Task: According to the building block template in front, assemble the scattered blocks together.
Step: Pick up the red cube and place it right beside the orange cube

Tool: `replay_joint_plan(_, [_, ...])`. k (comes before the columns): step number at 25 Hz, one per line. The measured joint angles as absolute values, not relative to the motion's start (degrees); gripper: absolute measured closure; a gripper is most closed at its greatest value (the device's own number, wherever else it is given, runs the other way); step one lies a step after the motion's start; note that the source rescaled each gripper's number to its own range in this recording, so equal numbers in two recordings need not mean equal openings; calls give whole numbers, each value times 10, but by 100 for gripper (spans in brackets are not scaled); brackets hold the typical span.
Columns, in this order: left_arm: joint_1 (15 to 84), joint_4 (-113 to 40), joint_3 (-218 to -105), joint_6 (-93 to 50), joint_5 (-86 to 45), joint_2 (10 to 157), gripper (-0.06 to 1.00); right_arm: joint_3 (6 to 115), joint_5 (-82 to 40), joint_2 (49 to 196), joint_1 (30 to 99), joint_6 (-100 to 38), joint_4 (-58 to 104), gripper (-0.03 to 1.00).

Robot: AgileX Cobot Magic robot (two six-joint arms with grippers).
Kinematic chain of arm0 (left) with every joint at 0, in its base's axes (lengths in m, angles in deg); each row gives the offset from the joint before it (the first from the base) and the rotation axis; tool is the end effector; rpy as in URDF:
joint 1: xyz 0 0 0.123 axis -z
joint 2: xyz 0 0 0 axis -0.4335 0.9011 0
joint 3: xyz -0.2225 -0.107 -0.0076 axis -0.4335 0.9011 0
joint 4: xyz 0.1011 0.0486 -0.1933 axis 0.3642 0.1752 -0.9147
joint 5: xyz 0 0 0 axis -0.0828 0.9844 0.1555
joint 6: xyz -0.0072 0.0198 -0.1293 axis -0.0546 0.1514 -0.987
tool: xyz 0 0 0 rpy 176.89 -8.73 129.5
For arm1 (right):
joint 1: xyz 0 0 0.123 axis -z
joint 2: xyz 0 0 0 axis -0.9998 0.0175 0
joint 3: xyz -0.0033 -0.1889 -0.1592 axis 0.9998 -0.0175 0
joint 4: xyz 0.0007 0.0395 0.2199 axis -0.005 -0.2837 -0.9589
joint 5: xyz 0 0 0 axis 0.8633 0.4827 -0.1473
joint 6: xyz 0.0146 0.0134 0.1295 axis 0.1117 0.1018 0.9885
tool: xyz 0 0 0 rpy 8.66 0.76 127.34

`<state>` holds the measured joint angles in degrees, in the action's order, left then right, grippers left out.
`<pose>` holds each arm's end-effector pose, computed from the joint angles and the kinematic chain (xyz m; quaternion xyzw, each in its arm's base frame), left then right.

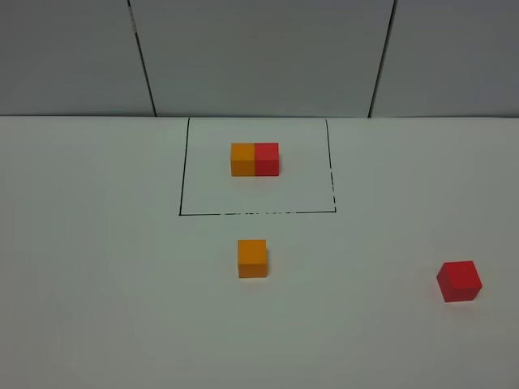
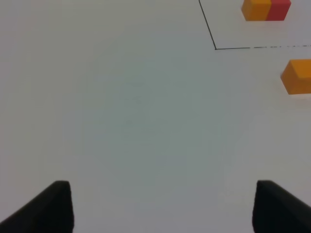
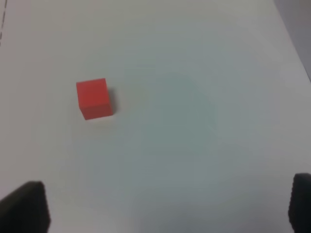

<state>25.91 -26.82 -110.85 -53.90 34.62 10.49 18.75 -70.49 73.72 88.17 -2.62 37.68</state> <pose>0.0443 -0.0084 0.2504 0.0162 0.8427 -0.0288 0.5374 0.0976 -0.0110 0.2705 0.0289 0.9034 -0.0328 0.4266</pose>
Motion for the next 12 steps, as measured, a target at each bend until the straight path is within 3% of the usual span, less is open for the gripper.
replay_joint_plan(7, [259,-268,-1109,-539,346,105,0,285,-662,1006,879,-72,375,-3])
replay_joint_plan(12, [259,-268,-1109,-539,346,105,0,333,-638,1185,832,-58,380,-3])
